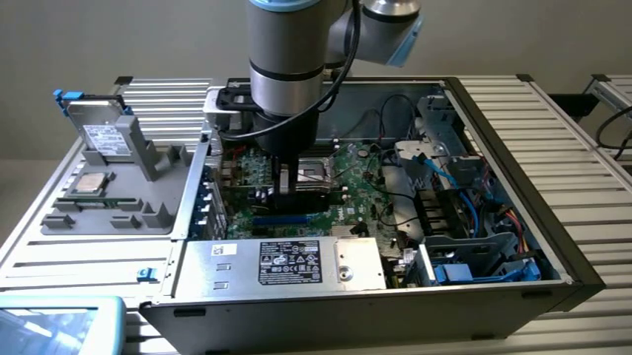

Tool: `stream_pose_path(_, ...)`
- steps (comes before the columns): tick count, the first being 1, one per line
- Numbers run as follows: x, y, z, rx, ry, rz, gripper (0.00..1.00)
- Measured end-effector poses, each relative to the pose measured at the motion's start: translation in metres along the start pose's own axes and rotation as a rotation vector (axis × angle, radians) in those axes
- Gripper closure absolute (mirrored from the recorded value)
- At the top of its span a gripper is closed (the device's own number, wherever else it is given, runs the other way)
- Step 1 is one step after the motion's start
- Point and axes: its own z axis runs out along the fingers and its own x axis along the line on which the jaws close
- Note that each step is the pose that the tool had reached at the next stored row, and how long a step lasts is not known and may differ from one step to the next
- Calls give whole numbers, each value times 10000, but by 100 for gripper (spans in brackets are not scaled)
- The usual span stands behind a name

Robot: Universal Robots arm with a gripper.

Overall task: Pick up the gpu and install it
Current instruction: 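Insert the gpu into the slot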

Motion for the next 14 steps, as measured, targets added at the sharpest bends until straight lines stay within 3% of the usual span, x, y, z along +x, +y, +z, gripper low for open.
stream_pose_path(14,2,30,41,1,-2,0,72)
